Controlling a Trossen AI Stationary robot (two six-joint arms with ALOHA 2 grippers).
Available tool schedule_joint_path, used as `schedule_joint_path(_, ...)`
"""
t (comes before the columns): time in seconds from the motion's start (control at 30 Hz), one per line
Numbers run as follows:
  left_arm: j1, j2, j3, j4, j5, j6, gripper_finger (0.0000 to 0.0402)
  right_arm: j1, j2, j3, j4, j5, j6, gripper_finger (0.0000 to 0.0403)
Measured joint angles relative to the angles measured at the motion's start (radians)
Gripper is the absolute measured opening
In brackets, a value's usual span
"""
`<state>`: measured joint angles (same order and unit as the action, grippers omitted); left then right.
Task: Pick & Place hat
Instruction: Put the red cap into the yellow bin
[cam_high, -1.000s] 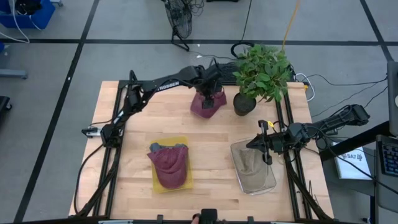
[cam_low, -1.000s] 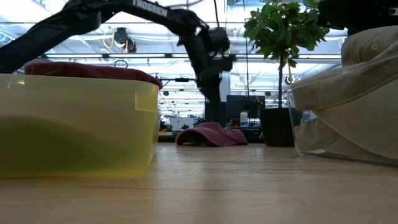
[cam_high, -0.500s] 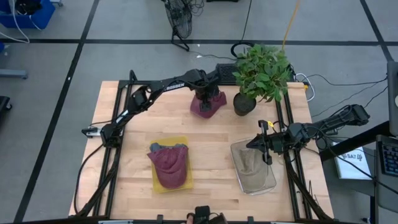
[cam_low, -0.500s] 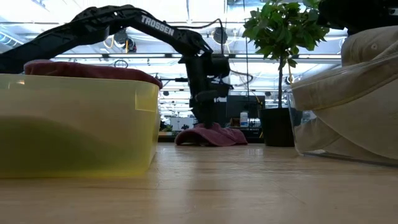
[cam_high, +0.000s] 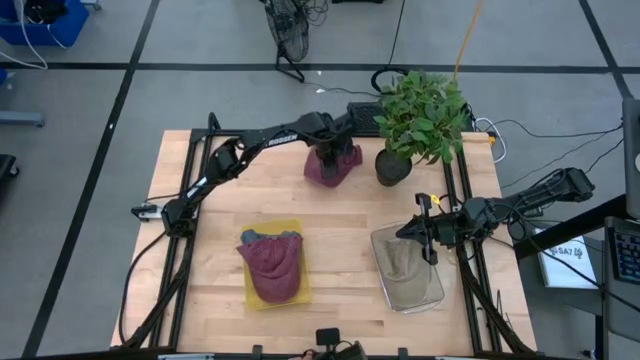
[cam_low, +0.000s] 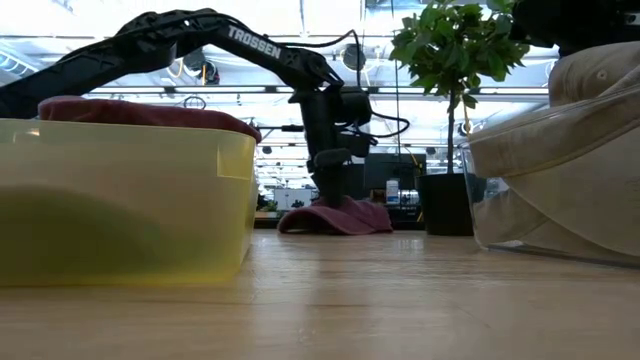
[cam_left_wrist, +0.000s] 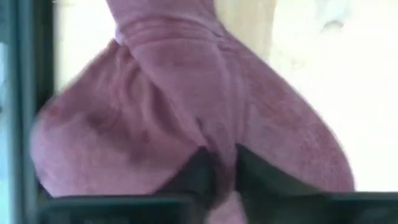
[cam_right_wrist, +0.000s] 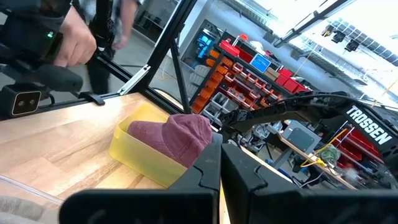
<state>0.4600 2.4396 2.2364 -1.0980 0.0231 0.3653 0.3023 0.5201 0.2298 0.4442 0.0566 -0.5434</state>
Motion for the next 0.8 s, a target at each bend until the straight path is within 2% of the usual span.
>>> schedule_joint_path(0.03, 0.0, -0.001, 0.0, 0.001, -0.006, -0.001, 0.004, 0.0, 0.0, 0.0, 0.0, 0.0, 0.0, 0.0)
schedule_joint_path(0.1, 0.003, -0.011, 0.0, 0.0, -0.021, -0.015, 0.0017, 0.0, 0.0, 0.0, -0.001, 0.0, 0.0, 0.0)
schedule_joint_path(0.2, 0.006, -0.032, -0.001, -0.009, -0.069, -0.035, 0.0016, 0.0, 0.0, 0.0, -0.002, 0.0, 0.0, 0.0)
schedule_joint_path(0.33, 0.013, -0.109, -0.001, -0.019, -0.075, -0.069, 0.0007, 0.0, 0.0, 0.0, -0.005, 0.0, 0.0, 0.0)
schedule_joint_path(0.6, 0.012, -0.377, -0.001, -0.136, -0.081, -0.103, 0.0005, 0.0, 0.0, 0.0, -0.008, -0.001, 0.008, 0.0)
schedule_joint_path(0.8, -0.023, -0.603, -0.002, -0.283, -0.22, -0.201, 0.0004, 0.0, 0.0, 0.0, -0.015, -0.001, 0.033, 0.0)
